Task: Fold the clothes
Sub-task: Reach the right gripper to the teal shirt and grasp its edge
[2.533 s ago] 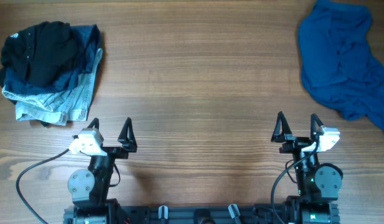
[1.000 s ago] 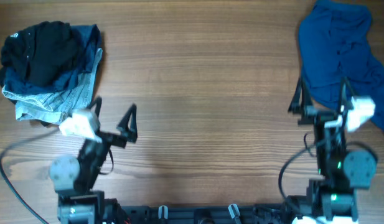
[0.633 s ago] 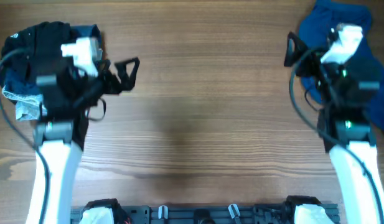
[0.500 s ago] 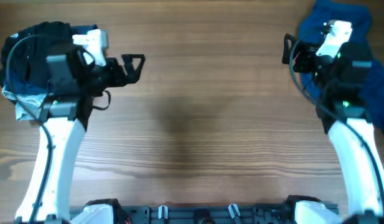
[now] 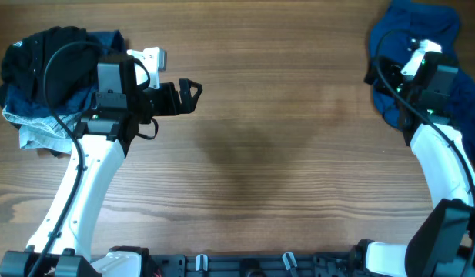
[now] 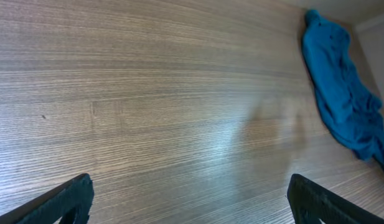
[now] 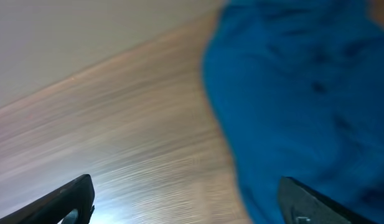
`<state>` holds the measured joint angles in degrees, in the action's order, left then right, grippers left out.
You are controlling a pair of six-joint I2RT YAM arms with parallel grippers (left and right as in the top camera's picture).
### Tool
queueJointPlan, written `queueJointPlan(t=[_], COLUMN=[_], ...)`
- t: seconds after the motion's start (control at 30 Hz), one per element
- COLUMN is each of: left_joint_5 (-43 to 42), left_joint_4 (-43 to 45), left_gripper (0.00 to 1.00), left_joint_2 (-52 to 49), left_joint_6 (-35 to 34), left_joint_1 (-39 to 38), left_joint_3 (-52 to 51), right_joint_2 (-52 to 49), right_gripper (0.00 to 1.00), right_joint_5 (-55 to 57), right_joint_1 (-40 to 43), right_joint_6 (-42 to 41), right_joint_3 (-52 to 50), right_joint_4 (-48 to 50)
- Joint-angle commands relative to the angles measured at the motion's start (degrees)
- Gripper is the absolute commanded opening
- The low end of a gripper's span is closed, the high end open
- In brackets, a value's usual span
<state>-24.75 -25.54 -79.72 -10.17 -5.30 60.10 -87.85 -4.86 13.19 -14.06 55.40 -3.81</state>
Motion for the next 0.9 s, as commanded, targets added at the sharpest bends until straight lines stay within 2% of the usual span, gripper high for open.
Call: queueJointPlan(t=[0.0, 0.23, 0.33, 0.4, 0.53, 0.67, 0.73, 0.8, 0.83, 0.87], left_joint_5=[-0.92, -0.92, -0.92, -0.92, -0.92, -0.92, -0.92, -0.92, -0.92, -0.92], left_joint_4=[-0.07, -1.07, -1.09, -1.14, -1.18, -1.33, -1.33, -1.31, -1.31, -1.31], left_gripper=[1.00, 1.00, 1.00, 1.00, 1.00, 1.00, 1.00, 1.00, 1.00, 1.00], left_joint_2=[-0.17, -0.17, -0.17, -0.17, -0.17, -0.17, -0.17, -0.17, -0.17, -0.17], left_joint_6=[0.07, -1.22, -1.22, -1.22, -1.22, -1.22, -1.22, -1.22, -1.22, -1.22], left_joint_1=[-0.28, -0.76, -0.76, -0.76, -0.76, -0.76, -0.76, -0.76, -0.76, -0.76], left_joint_3=[1.09, 1.09, 1.09, 1.09, 1.09, 1.07, 1.07, 1.07, 1.07, 1.07], right_joint_2=[-5.44, -17.68, -20.76, -22.43, -23.76, -23.69, -23.21, -21.73, -20.87, -19.58], right_gripper=[0.98, 0.95, 0.89, 0.81, 0.51, 0.39, 0.29, 0.10, 0.04, 0.05], right_joint_5=[11.10, 10.91, 10.93, 11.37, 12.85, 13.03, 12.31, 9.31, 8.02, 6.19], right_joint_1=[-0.04, -0.02, 0.00, 0.02, 0.31, 0.94, 0.94, 0.92, 0.92, 0.92], right_joint_6=[-2.40, -2.89, -3.10, -4.31, -8.22, -8.96, -10.36, -10.36, -10.34, -10.32], right_joint_3=[1.27, 1.27, 1.27, 1.27, 1.27, 1.29, 1.29, 1.29, 1.29, 1.29], right_joint_4=[1.68, 6.78, 8.35, 9.27, 9.09, 9.14, 9.07, 9.09, 9.03, 8.92])
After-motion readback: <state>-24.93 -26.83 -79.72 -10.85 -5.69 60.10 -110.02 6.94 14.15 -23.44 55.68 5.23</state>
